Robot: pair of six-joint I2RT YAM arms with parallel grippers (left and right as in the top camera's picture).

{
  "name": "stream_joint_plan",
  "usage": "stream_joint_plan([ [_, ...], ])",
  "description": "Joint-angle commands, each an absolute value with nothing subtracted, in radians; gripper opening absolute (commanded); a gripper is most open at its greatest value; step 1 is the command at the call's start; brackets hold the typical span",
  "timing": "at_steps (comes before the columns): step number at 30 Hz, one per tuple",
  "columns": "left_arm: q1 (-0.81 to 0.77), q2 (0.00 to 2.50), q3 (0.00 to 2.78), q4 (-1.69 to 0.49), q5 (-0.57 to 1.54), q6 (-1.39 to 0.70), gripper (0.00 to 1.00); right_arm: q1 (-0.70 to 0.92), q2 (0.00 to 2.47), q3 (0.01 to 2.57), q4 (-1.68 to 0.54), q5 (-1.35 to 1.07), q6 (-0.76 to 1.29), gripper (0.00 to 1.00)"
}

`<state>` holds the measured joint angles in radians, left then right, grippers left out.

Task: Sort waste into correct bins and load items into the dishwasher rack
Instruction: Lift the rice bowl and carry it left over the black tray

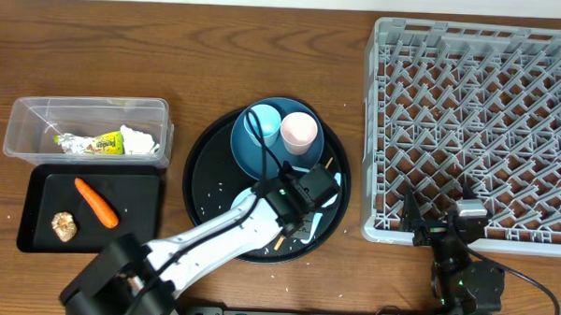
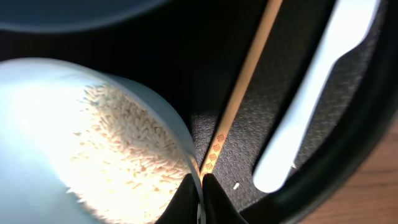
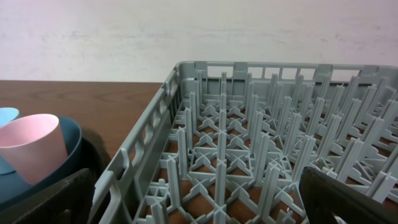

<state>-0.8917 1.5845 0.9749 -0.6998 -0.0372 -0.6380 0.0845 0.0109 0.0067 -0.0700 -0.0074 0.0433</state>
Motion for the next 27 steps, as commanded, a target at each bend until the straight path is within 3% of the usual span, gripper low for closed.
stream_joint_plan([
  [1, -0.885, 1.528, 0.967, -0.703, -0.051, -0.571, 0.06, 0.085, 0.005, 0.005, -0.073, -0.011, 0.036, 0.99],
  [11, -0.819, 1.456, 0.967, -0.775, -0.065, -0.516, 0.06, 0.085, 0.005, 0.005, -0.073, -0.011, 0.036, 0.99],
  [27, -0.491, 1.190, 0.967, -0.921, -0.064, -0.384, 0.06, 0.085, 0.005, 0.005, -0.073, -0.011, 0.036, 0.99],
])
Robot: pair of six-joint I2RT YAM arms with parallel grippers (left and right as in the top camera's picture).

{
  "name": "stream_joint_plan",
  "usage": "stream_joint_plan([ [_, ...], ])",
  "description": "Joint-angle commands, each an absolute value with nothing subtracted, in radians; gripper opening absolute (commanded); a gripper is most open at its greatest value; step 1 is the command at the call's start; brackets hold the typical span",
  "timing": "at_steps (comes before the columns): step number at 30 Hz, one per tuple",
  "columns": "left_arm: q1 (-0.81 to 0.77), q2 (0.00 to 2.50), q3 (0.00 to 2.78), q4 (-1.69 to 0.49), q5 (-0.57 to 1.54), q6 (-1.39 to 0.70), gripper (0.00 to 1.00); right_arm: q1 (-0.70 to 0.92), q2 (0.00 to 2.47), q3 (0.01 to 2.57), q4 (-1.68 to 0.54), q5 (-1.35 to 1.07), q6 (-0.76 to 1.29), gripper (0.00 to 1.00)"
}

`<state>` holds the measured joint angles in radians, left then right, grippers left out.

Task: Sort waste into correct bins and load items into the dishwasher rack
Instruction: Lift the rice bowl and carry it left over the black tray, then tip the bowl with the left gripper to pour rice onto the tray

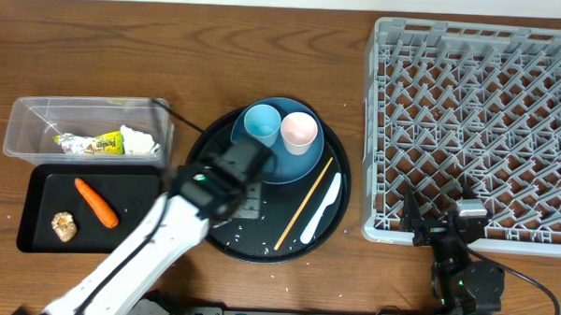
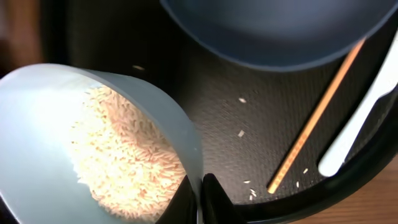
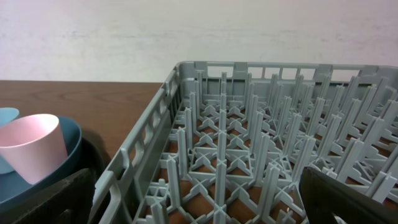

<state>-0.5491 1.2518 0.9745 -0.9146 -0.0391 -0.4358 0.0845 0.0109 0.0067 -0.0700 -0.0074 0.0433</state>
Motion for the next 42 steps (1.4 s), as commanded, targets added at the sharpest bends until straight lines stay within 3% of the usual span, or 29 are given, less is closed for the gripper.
stream_joint_plan([
  [1, -0.459, 1.164, 0.967, -0.923, -0.064, -0.373, 0.06, 0.085, 0.005, 0.005, -0.073, -0.011, 0.036, 0.99],
  [12, -0.051, 1.026, 0.967, -0.942, -0.022, -0.274, 0.06, 0.085, 0.005, 0.005, -0.073, -0.011, 0.036, 0.99],
  [21, 0.277, 1.026, 0.967, -0.932, 0.167, -0.169, 0.06, 0.085, 0.005, 0.005, -0.073, -0.011, 0.036, 0.99],
  [32, 0.736, 1.047, 0.967, -0.921, 0.707, -0.014, 0.06, 0.085, 0.005, 0.005, -0.073, -0.011, 0.036, 0.99],
  [42, 0.949, 1.203, 0.966, -0.871, 1.050, 0.027, 0.06, 0.085, 0.005, 0.005, -0.073, -0.011, 0.036, 0.99],
])
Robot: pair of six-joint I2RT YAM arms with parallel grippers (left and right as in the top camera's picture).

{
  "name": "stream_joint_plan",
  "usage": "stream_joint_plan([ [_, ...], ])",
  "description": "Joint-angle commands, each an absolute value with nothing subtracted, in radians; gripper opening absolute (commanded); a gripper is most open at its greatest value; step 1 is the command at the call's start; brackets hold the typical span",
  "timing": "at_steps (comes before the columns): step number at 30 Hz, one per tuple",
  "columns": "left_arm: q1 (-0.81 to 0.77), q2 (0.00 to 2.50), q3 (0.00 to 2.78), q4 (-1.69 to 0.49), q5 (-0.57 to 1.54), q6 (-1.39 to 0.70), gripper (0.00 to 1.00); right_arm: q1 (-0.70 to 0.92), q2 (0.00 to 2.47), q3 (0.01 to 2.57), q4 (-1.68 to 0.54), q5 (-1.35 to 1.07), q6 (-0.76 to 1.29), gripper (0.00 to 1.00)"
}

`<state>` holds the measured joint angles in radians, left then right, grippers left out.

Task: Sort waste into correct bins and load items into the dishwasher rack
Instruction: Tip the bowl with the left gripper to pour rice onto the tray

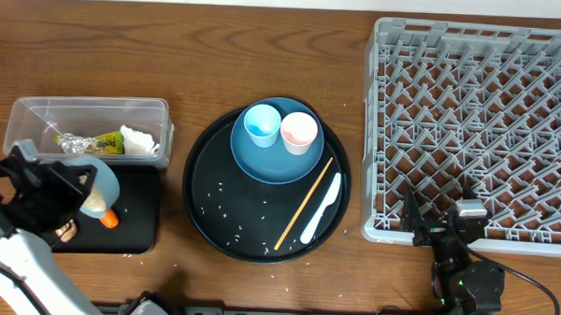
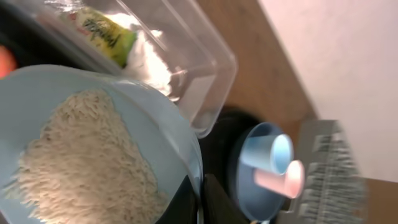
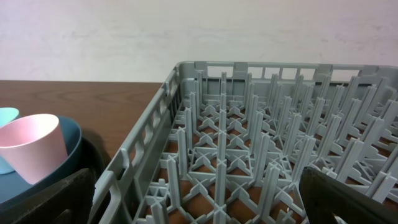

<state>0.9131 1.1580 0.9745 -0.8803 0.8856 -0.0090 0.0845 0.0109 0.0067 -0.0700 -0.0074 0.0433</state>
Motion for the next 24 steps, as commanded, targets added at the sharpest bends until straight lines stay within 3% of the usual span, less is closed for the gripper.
stream_joint_plan([
  [1, 0.966, 1.229, 0.966, -0.860, 1.085, 0.027, 0.06, 0.085, 0.005, 0.005, -0.073, -0.011, 0.036, 0.99],
  [8, 1.095, 1.414, 0.966, -0.855, 1.399, 0.154, 0.07, 0.085, 0.005, 0.005, -0.073, -0.011, 0.036, 0.99],
  [24, 1.182, 1.526, 0.964, -1.081, 1.572, 0.479, 0.06, 0.085, 0.005, 0.005, -0.073, -0.011, 0.036, 0.99],
])
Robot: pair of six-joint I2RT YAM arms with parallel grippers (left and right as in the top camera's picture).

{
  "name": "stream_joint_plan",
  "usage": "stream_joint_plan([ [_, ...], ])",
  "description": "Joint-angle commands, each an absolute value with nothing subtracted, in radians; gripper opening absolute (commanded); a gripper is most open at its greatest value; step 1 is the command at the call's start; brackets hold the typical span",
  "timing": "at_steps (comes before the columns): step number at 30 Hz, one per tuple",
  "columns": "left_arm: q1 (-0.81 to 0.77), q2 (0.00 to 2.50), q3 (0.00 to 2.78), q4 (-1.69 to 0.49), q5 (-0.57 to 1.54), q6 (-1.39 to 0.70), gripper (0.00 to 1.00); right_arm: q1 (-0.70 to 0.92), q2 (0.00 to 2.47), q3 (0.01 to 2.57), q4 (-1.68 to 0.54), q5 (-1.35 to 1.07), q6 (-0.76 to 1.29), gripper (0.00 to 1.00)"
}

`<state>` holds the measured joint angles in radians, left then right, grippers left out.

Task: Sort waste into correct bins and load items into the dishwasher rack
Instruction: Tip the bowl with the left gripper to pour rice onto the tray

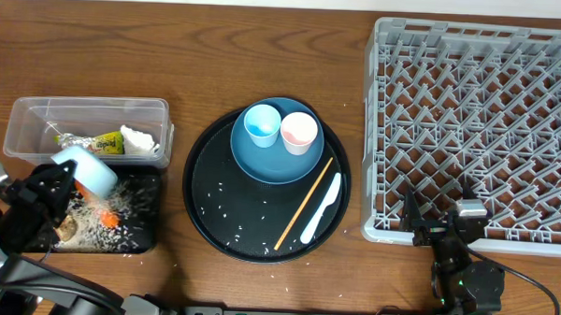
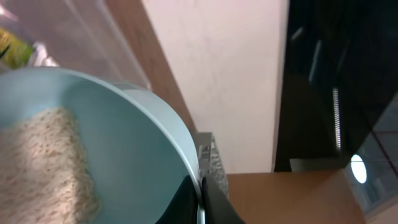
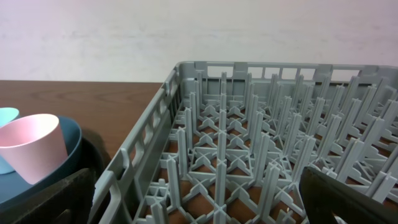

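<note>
My left gripper (image 1: 63,180) is shut on the rim of a light blue bowl (image 1: 85,170), tipped over the black tray (image 1: 142,237) at the left. Rice (image 1: 110,208) lies spread on that tray beside a carrot (image 1: 110,220). In the left wrist view the bowl (image 2: 118,155) still holds some rice (image 2: 43,168), my fingers (image 2: 200,202) pinching its rim. My right gripper (image 1: 446,229) rests open at the near edge of the grey dishwasher rack (image 1: 478,127).
A clear bin (image 1: 85,127) with wrappers stands behind the black tray. The round black tray (image 1: 204,211) carries a blue plate (image 1: 262,162), a blue cup (image 1: 261,123), a pink cup (image 1: 298,130), a chopstick (image 1: 303,203) and a white knife (image 1: 322,208).
The bowl in my left gripper has tipped over the black tray. Rice that was in it now lies scattered on that tray around the carrot.
My left gripper was shut on the rice bowl's rim on the round tray, then held it over that tray's left side, then over the black tray at the far left. Now the bowl is tilted and rice lies on the black tray. The right arm stayed still.
</note>
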<state>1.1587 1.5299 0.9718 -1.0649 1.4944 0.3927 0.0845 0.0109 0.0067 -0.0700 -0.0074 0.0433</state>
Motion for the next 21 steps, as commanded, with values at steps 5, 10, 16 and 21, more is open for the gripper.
stream_joint_plan([
  [5, 1.213, 1.526, 0.963, -1.152, 1.572, 0.496, 0.06, 0.085, 0.005, 0.005, -0.073, -0.011, 0.036, 0.99],
  [10, 1.240, 1.525, 0.963, -1.249, 1.572, 0.550, 0.06, 0.085, 0.005, 0.005, -0.073, -0.011, 0.036, 0.99],
  [16, 1.258, 1.524, 0.963, -1.298, 1.572, 0.656, 0.06, 0.085, 0.005, 0.005, -0.073, -0.011, 0.036, 0.99],
  [21, 1.258, 1.528, 0.963, -1.289, 1.571, 0.678, 0.06, 0.085, 0.005, 0.005, -0.073, -0.011, 0.036, 0.99],
])
